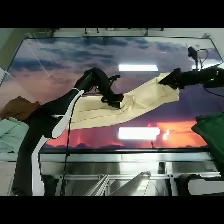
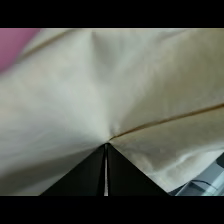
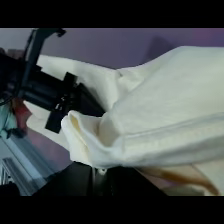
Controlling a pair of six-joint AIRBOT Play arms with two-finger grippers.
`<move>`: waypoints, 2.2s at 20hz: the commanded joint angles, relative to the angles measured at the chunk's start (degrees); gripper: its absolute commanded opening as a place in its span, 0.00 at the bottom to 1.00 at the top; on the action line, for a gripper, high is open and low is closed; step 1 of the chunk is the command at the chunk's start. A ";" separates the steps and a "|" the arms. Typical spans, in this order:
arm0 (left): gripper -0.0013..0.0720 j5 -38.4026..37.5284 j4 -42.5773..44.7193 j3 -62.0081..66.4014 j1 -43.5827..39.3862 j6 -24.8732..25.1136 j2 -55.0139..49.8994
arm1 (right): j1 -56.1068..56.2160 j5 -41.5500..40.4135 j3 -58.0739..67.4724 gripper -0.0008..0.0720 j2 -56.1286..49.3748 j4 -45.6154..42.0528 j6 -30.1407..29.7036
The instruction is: Fold the shirts.
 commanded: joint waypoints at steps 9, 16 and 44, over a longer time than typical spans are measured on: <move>0.05 3.67 2.75 -11.50 20.76 1.57 46.12 | 37.79 -22.88 0.31 0.03 1.18 1.62 0.72; 0.05 2.23 3.04 -32.37 32.85 4.57 65.35 | 57.86 -28.24 18.97 0.46 -24.76 -0.59 3.74; 0.05 -2.60 1.92 -50.42 34.07 6.34 74.47 | 33.31 -6.27 15.52 0.86 -28.20 -11.02 20.90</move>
